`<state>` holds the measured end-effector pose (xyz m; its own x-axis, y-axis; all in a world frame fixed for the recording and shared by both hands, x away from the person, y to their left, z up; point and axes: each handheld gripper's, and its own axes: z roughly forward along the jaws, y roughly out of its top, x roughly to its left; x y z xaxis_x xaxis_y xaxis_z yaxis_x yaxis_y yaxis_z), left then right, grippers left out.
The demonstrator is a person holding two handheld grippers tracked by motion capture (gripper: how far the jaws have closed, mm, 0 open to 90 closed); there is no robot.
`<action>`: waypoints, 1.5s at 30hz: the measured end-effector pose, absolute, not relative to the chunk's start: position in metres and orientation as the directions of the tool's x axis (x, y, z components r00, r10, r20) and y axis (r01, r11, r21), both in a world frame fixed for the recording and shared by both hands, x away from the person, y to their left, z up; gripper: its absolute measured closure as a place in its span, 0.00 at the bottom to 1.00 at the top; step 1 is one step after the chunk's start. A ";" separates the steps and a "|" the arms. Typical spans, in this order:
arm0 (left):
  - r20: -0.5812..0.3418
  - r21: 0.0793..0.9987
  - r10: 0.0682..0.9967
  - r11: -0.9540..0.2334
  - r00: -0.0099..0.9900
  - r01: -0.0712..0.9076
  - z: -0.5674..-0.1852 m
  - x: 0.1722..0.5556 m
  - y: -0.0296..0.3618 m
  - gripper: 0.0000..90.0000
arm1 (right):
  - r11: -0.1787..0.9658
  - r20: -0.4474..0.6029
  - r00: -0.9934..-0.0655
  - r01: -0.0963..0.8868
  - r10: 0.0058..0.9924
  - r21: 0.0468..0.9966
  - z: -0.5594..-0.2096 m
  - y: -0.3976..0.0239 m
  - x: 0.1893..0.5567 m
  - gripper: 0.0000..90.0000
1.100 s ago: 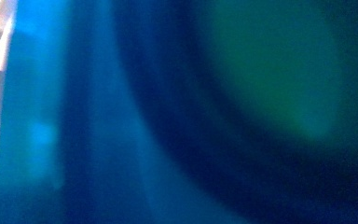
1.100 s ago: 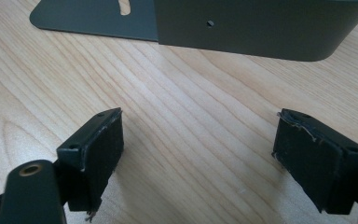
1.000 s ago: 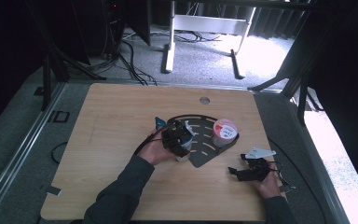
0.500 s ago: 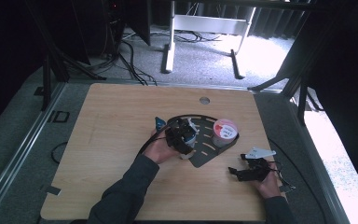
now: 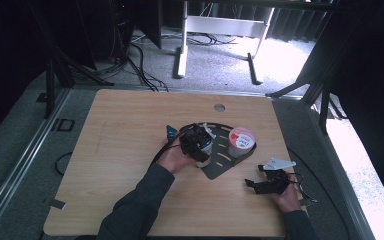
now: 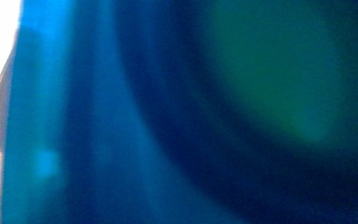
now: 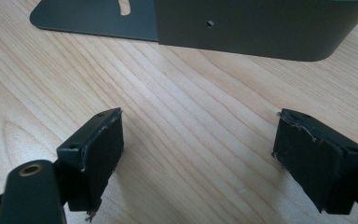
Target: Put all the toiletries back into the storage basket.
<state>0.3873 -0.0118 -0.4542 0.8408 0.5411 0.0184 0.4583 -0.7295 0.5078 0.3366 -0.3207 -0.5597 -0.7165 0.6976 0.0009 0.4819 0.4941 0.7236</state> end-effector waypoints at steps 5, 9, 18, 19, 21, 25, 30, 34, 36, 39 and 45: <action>0.014 0.519 0.553 -0.717 0.833 0.466 -0.455 0.389 -0.015 0.61 | 0.494 0.001 -0.717 0.482 0.697 0.723 -0.560 -0.321 0.337 0.17; 0.021 0.526 0.560 -0.711 0.828 0.467 -0.456 0.391 -0.017 0.61 | 0.494 0.001 -0.717 0.482 0.697 0.724 -0.560 -0.321 0.337 0.17; 0.039 0.546 0.582 -0.693 0.812 0.471 -0.452 0.397 -0.019 0.61 | 0.494 0.001 -0.717 0.482 0.698 0.724 -0.560 -0.321 0.337 0.17; 0.039 0.548 0.582 -0.693 0.812 0.470 -0.452 0.398 -0.019 0.61 | 0.494 0.001 -0.717 0.482 0.697 0.724 -0.560 -0.321 0.337 0.17; 0.046 0.554 0.584 -0.690 0.811 0.465 -0.450 0.399 -0.020 0.61 | 0.494 0.001 -0.717 0.482 0.698 0.724 -0.560 -0.321 0.337 0.17; 0.049 0.571 0.588 -0.680 0.807 0.460 -0.448 0.403 -0.021 0.61 | 0.494 0.001 -0.717 0.482 0.697 0.724 -0.560 -0.321 0.337 0.17; 0.054 0.570 0.587 -0.683 0.808 0.458 -0.446 0.407 -0.024 0.61 | 0.494 0.001 -0.717 0.482 0.697 0.724 -0.560 -0.321 0.337 0.17; 0.049 0.573 0.587 -0.679 0.808 0.458 -0.443 0.410 -0.027 0.61 | 0.494 0.001 -0.717 0.482 0.697 0.724 -0.560 -0.321 0.337 0.17; 0.040 0.580 0.585 -0.673 0.810 0.458 -0.443 0.411 -0.028 0.61 | 0.495 0.001 -0.718 0.481 0.696 0.724 -0.560 -0.321 0.337 0.17; 0.039 0.583 0.588 -0.670 0.808 0.459 -0.444 0.413 -0.031 0.61 | 0.494 0.001 -0.718 0.481 0.697 0.724 -0.560 -0.321 0.337 0.17; 0.037 0.585 0.598 -0.663 0.801 0.467 -0.445 0.419 -0.033 0.61 | 0.494 0.003 -0.718 0.482 0.697 0.723 -0.560 -0.321 0.337 0.17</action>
<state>0.4188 -0.0325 -0.4447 0.8010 0.5976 0.0370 0.4674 -0.6627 0.5851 0.3365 -0.3207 -0.5596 -0.7175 0.6965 0.0029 0.4824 0.4939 0.7234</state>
